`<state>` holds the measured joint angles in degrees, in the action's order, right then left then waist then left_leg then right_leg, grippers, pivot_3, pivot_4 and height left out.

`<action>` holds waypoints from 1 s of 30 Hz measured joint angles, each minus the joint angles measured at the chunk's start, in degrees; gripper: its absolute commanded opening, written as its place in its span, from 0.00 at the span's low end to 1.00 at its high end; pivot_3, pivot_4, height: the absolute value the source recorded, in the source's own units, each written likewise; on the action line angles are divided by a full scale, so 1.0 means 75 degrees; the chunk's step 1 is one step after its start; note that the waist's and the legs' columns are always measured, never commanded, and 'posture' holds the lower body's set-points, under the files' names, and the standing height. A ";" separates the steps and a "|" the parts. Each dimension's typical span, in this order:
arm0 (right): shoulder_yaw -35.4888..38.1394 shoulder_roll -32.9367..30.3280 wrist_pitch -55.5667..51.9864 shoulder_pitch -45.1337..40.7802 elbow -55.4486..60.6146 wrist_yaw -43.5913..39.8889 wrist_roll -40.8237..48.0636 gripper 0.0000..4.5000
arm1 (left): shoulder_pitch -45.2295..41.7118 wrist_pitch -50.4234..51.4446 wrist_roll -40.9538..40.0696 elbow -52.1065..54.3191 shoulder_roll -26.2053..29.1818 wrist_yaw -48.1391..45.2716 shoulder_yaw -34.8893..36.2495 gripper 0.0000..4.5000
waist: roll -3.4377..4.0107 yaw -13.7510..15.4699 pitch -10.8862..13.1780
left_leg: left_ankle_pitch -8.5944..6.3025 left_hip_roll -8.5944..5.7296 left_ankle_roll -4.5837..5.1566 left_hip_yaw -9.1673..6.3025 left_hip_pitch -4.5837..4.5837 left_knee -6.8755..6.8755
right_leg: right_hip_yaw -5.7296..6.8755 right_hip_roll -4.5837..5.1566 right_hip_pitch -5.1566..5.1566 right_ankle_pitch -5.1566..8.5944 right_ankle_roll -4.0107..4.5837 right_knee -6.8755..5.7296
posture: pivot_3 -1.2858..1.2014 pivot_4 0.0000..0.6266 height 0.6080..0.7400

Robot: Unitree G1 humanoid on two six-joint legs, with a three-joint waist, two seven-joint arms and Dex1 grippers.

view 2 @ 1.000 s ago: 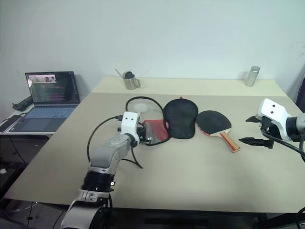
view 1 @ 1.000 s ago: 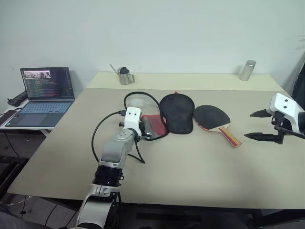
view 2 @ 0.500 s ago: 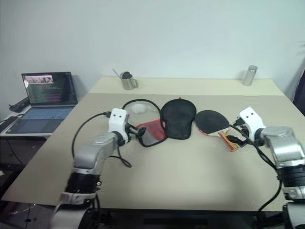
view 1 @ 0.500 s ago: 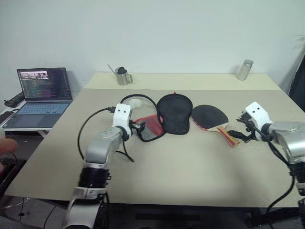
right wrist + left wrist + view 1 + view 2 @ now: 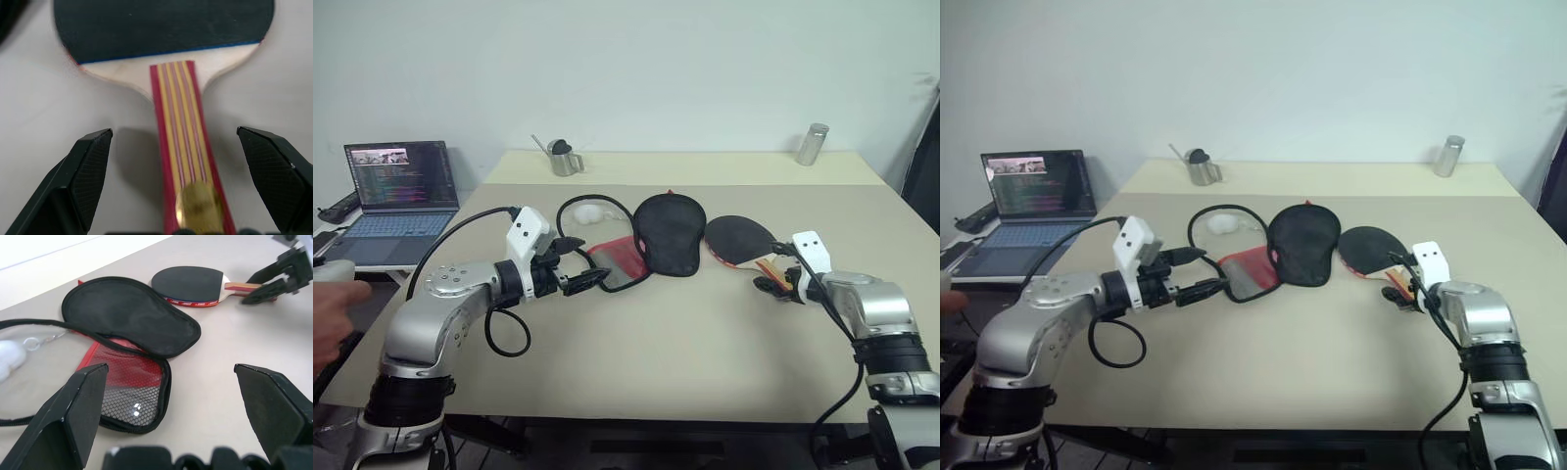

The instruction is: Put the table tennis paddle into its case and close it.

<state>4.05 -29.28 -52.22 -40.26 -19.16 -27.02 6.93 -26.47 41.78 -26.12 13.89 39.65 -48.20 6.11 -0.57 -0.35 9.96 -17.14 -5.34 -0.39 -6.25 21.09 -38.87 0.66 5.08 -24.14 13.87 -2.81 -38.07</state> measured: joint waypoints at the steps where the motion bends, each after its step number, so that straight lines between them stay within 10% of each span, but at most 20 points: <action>1: -0.0083 0.0119 0.0069 -0.0153 -0.0175 0.0178 -0.0101 1.00 | 0.0033 -0.0001 -0.0023 0.0048 -0.0034 0.0007 -0.0044 1.00 | 0.0000 -0.0014 0.0000 | 0.0000 0.0002 0.0000 0.0001 -0.0001 0.0000 | -0.0001 -0.0001 0.0001 0.0000 0.0000 0.0000 | 0.52 0.24 1.00; 7: -0.0082 0.0677 0.0651 -0.0597 -0.0929 0.1014 -0.0226 0.96 | 0.0159 -0.0001 -0.0085 0.0314 -0.0157 0.0116 -0.0248 1.00 | -0.0004 -0.0143 -0.0003 | 0.0000 0.0002 0.0000 0.0004 -0.0012 0.0003 | -0.0006 -0.0002 0.0007 -0.0002 0.0002 -0.0001 | 0.52 0.24 1.00; 18: 0.0238 0.0824 0.0982 -0.0785 -0.1452 0.1523 -0.0161 0.27 | 0.0170 -0.0143 -0.0026 0.0313 -0.0137 0.0336 -0.0247 1.00 | -0.0027 -0.0187 -0.0017 | 0.0000 0.0004 0.0002 0.0006 -0.0021 0.0001 | -0.0012 -0.0007 0.0012 -0.0008 0.0003 -0.0002 | 0.52 0.24 1.00; 30: 0.0858 0.1627 0.0307 -0.1949 -0.0483 0.2707 0.0129 0.25 | 0.0186 -0.0365 0.0089 0.0193 -0.0088 0.0351 -0.0250 1.00 | -0.0013 -0.0250 -0.0007 | 0.0000 0.0012 0.0001 0.0015 -0.0004 0.0022 | -0.0021 -0.0011 -0.0026 -0.0008 0.0005 -0.0001 | 0.52 0.24 1.00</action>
<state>10.48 -17.08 -49.92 -54.88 -22.78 -6.72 7.89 -25.08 39.04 -25.45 15.33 39.00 -45.56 4.23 -0.67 -2.23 9.91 -17.15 -5.25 -0.38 -6.14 21.06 -38.70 0.51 5.00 -24.34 13.81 -2.78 -38.07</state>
